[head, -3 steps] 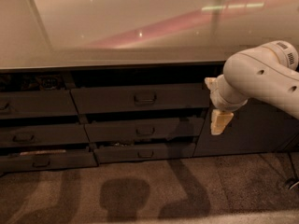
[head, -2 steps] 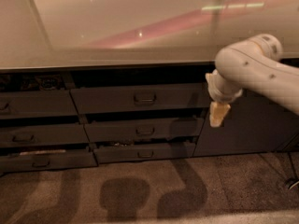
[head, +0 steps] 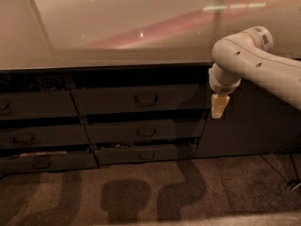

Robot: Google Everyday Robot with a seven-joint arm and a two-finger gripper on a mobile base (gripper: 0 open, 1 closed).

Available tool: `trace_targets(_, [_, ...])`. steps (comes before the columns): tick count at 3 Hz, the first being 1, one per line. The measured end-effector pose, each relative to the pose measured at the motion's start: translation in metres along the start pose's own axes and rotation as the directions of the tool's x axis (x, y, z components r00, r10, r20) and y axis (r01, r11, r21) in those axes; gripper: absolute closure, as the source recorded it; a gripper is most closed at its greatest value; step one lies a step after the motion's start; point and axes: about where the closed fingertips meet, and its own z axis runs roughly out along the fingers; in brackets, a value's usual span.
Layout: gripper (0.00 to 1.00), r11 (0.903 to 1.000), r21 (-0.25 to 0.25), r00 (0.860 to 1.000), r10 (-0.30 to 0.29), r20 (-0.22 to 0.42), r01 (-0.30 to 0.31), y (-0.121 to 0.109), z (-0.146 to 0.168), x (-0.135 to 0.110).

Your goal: Open top drawer

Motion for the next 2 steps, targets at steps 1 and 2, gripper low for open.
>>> trace_targets(1, [0.00, 0.9995, -0.028, 0.999, -0.017, -0.043, 0.016, 0.005, 0.032, 0.005])
trace_targets(2, [0.00, 0.9974, -0.056, 0.996, -0.051, -0.075, 0.047, 0.012, 0.059, 0.007])
